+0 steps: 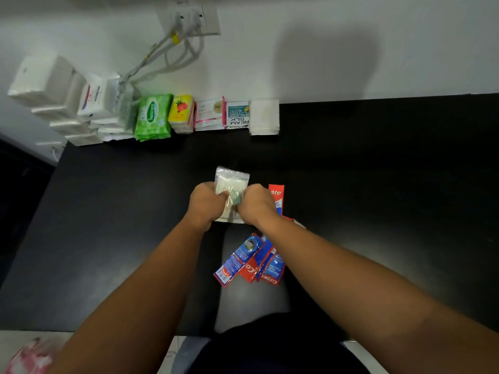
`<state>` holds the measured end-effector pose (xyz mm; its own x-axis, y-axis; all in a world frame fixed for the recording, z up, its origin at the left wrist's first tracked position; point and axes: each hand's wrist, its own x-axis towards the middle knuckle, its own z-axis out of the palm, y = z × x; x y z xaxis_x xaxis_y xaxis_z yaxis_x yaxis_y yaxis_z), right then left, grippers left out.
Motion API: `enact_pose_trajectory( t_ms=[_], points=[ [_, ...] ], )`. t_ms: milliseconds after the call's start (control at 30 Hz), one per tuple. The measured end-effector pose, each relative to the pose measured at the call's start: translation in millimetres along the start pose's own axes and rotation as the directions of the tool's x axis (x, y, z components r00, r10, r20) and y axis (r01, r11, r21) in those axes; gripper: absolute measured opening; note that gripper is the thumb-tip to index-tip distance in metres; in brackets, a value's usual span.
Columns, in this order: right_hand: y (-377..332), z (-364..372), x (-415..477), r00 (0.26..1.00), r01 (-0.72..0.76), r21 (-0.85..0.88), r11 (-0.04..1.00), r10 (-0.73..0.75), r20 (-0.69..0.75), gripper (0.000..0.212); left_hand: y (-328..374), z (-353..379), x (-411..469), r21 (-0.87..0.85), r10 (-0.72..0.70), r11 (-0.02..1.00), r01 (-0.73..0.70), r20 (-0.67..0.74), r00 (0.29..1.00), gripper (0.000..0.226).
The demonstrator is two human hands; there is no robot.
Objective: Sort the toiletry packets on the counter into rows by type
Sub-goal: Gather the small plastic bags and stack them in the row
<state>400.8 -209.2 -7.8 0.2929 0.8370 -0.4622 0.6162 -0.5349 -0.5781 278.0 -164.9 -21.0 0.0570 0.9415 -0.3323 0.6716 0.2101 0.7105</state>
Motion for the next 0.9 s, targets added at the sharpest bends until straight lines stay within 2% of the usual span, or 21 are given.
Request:
enact_pose_trajectory(
  t_ms=[133,233,367,433,533,600,667,733,833,900],
  points=[
    [13,-27,6,0.992,0.082,0.19,0.978,-0.061,-0.114,0.022,28,12,8,-0.164,0.047,0.985,-0.048,-0.012,0.999,0.02],
    [28,-53,18,0.971,0.092,0.247,0.965,-0.032,-0.238,0.027,60,29,17,-0.308,0.065,0.95,-0.05,0.038,0.997,0.02],
    [58,-85,37,0.945,0.145,0.311,0.939,-0.038,-0.324,0.027,94,68,31,-0.393,0.085,0.919,-0.032,0.12,0.989,0.014],
    [74,-94,49,0.942,0.154,0.276,0.949,-0.056,-0.332,0.024,106,91,40,-0.324,0.112,0.943,-0.073,0.102,0.988,0.017],
    [92,-98,65,0.944,0.104,0.161,0.982,-0.046,-0.328,0.022,116,115,51,0.003,0.192,0.981,-0.193,0.066,0.979,0.022],
    [101,-96,72,0.934,0.094,0.035,0.995,-0.076,-0.348,0.023,119,123,56,0.172,0.233,0.955,-0.241,0.062,0.97,0.028],
    [109,-94,74,0.916,0.129,-0.125,0.984,-0.166,-0.365,0.032,120,124,57,0.306,0.272,0.911,-0.275,0.052,0.961,0.036],
    [118,-92,71,0.891,0.21,-0.178,0.961,-0.263,-0.369,0.049,114,118,54,0.342,0.355,0.874,-0.345,0.033,0.934,0.037],
    [135,-88,63,0.889,0.331,-0.167,0.929,-0.366,-0.274,0.081,96,102,43,0.214,0.491,0.838,-0.502,0.107,0.865,0.035],
    [144,-81,59,0.878,0.36,-0.209,0.909,-0.406,-0.254,0.087,79,93,34,0.204,0.577,0.773,-0.601,0.169,0.799,0.047]
  ],
)
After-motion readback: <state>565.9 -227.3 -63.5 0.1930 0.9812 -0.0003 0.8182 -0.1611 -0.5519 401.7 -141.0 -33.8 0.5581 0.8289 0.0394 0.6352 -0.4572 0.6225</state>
